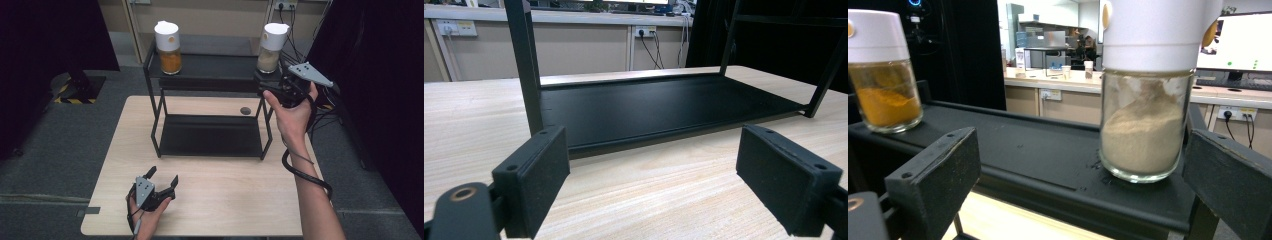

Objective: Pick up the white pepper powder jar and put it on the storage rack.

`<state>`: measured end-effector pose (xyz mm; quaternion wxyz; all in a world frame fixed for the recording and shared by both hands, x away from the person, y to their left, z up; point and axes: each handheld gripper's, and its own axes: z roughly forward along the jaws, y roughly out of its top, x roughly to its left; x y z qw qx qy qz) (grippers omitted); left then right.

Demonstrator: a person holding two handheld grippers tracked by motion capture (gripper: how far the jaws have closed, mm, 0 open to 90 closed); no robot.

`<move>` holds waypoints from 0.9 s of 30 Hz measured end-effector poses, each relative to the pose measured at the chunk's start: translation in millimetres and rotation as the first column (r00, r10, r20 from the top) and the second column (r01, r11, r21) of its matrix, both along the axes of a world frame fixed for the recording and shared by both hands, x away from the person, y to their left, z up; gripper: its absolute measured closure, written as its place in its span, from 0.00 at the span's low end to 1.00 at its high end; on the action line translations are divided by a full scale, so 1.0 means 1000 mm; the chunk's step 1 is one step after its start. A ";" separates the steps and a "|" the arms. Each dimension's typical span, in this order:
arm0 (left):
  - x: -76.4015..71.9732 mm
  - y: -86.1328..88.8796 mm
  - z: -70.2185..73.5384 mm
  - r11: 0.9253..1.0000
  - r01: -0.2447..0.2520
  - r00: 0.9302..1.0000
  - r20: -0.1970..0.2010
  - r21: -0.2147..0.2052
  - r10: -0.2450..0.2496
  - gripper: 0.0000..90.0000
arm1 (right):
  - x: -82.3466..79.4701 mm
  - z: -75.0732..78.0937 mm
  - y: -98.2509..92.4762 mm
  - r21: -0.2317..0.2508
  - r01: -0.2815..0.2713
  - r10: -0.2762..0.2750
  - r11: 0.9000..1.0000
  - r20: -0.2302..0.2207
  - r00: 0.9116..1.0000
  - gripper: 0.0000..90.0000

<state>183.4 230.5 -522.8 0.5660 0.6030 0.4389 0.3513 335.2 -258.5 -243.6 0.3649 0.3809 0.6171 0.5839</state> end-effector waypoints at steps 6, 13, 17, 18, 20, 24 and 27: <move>0.000 0.000 0.000 1.000 -0.001 1.000 -0.003 -0.005 0.001 0.15 | -0.006 -0.007 0.001 0.000 -0.015 0.015 1.000 -0.002 1.000 0.03; 0.000 0.000 0.000 1.000 -0.001 1.000 -0.001 -0.003 0.001 0.15 | -0.012 -0.018 0.003 -0.006 -0.028 0.028 1.000 -0.008 1.000 0.03; 0.000 0.000 0.000 1.000 -0.001 1.000 0.000 -0.002 0.001 0.15 | -0.016 -0.023 0.002 -0.007 -0.035 0.035 0.999 -0.009 0.999 0.03; 0.000 0.000 0.000 1.000 -0.001 1.000 0.000 -0.001 0.001 0.15 | -0.017 -0.025 0.002 -0.006 -0.036 0.035 0.999 -0.011 0.999 0.03; 0.000 0.000 0.000 1.000 -0.001 1.000 0.000 -0.001 0.001 0.15 | -0.019 -0.028 0.002 -0.004 -0.037 0.037 0.999 -0.013 0.999 0.03; 0.000 0.000 0.000 1.000 -0.001 1.000 0.000 0.000 0.001 0.15 | -0.023 -0.035 0.000 0.000 -0.044 0.044 0.999 -0.021 0.999 0.03; 0.000 0.000 0.000 1.000 -0.001 1.000 0.000 0.000 0.001 0.15 | -0.026 -0.040 -0.001 -0.003 -0.045 0.045 0.999 -0.025 0.999 0.03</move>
